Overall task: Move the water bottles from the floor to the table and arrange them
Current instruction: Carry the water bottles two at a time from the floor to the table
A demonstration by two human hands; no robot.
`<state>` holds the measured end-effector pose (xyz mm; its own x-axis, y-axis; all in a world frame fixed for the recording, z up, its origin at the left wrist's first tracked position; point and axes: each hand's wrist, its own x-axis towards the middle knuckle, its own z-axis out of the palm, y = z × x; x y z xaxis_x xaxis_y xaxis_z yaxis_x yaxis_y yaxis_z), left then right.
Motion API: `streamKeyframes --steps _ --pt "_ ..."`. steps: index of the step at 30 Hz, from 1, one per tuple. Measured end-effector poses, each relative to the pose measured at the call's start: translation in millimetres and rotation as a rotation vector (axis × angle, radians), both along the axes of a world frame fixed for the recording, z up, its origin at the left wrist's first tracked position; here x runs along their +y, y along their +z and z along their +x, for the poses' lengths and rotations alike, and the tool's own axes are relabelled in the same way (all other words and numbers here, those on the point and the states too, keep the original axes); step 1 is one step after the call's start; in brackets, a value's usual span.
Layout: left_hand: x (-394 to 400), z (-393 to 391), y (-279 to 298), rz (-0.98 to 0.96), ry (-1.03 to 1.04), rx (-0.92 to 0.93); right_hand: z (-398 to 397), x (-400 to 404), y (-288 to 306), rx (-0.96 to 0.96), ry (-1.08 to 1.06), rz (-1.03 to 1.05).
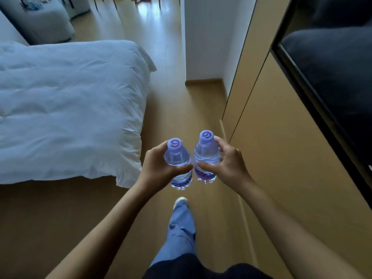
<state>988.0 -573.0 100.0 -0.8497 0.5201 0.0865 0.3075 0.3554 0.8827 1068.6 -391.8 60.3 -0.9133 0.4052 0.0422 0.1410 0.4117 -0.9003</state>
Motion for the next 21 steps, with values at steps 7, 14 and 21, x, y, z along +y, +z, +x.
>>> streamKeyframes --steps 7,14,21 --pt "52 -177 -4 -0.003 -0.017 0.022 -177 52 -2 0.001 -0.003 0.005" --pt "103 -326 10 0.016 -0.017 -0.021 -326 105 5 0.000 -0.030 -0.013" --pt "184 -487 -1 0.019 -0.019 0.005 -485 179 0 0.043 -0.001 0.009"
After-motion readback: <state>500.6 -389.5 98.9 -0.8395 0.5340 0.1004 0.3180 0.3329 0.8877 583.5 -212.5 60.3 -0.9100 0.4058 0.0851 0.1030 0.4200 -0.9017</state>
